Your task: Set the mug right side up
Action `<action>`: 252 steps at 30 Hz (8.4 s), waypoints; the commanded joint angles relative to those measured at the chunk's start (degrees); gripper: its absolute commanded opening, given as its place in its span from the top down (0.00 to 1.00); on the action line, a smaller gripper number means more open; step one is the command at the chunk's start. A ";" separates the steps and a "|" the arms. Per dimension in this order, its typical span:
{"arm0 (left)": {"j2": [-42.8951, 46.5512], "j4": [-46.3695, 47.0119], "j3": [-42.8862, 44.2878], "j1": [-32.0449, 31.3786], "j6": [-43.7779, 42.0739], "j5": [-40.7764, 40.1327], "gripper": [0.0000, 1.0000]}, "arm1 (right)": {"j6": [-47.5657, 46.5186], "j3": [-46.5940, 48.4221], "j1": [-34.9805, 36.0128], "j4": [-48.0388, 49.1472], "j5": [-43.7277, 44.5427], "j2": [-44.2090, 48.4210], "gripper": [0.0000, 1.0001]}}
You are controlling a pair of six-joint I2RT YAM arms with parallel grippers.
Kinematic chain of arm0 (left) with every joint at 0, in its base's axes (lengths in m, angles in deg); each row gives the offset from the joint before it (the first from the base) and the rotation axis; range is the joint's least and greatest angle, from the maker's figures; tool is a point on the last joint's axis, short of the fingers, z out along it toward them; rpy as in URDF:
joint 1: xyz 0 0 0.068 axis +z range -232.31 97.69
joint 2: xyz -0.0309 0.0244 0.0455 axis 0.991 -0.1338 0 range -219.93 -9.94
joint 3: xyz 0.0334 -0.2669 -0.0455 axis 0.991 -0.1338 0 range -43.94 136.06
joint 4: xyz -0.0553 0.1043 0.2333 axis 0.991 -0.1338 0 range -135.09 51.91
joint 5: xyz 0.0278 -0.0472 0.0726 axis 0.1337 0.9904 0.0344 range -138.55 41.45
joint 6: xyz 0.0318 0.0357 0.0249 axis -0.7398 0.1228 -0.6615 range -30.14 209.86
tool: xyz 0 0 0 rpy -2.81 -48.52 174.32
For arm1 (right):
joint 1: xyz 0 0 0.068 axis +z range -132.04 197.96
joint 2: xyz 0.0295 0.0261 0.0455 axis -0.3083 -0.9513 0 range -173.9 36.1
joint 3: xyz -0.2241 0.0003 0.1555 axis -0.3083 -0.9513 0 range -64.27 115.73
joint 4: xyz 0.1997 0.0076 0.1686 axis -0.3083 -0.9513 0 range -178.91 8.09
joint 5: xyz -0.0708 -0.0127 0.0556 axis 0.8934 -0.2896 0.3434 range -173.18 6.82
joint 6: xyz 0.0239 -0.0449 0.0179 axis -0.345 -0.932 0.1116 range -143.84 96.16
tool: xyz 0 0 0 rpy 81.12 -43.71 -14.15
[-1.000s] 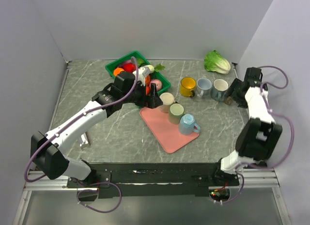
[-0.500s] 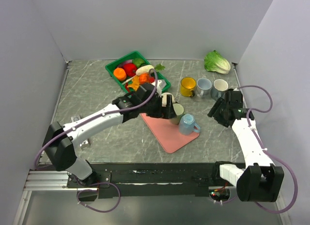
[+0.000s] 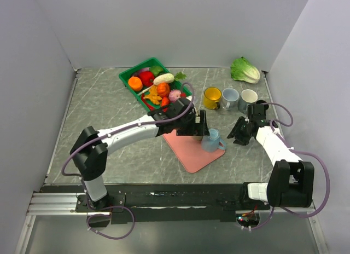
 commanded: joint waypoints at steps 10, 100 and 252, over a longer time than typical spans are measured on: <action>-4.12 3.59 3.76 -3.41 6.21 0.44 0.05 | 1.34 -4.16 2.50 2.11 -8.85 1.05 0.62; 6.24 -12.07 7.46 -13.44 13.33 -19.61 0.99 | 0.37 7.97 9.09 -13.89 -11.47 31.02 0.30; 20.92 0.95 -4.06 5.90 -8.91 -2.02 0.04 | -12.37 -3.99 24.74 39.38 29.29 -1.58 1.00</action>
